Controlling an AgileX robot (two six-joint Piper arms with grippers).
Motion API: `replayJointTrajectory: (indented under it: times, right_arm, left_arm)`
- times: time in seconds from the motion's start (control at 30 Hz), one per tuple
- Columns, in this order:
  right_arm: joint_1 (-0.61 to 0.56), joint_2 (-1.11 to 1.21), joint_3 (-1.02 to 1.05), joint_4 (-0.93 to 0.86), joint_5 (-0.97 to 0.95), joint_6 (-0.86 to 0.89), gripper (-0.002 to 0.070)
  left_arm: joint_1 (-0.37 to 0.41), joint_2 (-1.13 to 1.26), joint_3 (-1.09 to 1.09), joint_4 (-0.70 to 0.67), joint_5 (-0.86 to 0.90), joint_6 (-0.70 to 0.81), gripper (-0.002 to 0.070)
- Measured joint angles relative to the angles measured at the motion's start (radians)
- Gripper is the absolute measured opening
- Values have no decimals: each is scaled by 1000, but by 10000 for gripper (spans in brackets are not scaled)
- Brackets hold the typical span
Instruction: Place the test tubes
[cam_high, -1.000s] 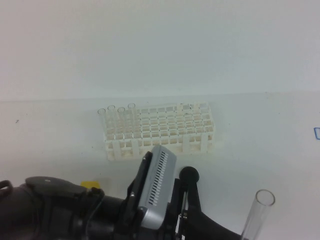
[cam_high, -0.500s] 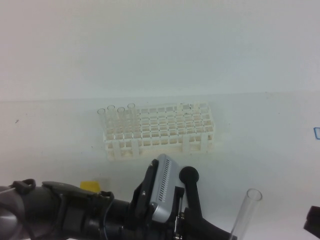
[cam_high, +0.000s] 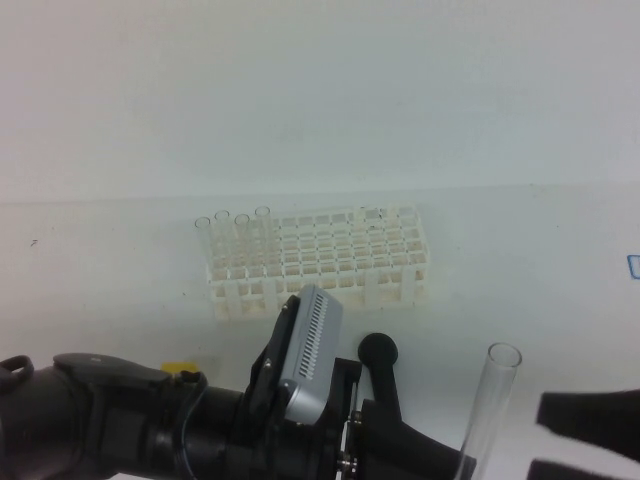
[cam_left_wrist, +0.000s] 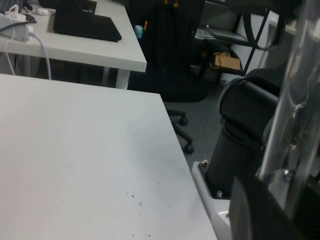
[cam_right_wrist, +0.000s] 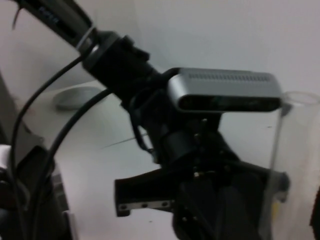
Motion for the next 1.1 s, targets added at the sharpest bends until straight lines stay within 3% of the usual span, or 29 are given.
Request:
replayJointTrajectory:
  times: [0.13,0.7,0.77,0.9,1.1]
  right_arm:
    - [0,95,-19,2,108,-44,337]
    - [2,378,-235,6,220,-73,333]
    - [2,400,-240,6,231,-73,299]
    - [2,414,-243,6,237,-75,118]
    - [2,415,-243,10,237,-63,116]
  left_arm:
    - [0,0,0,0,0,-22,111]
    - [1,-2,2,0,2,-30,111]
    - [1,-2,2,0,2,-30,111]
    - [1,-2,2,0,0,-82,111]
    - [1,-2,2,0,0,-123,111]
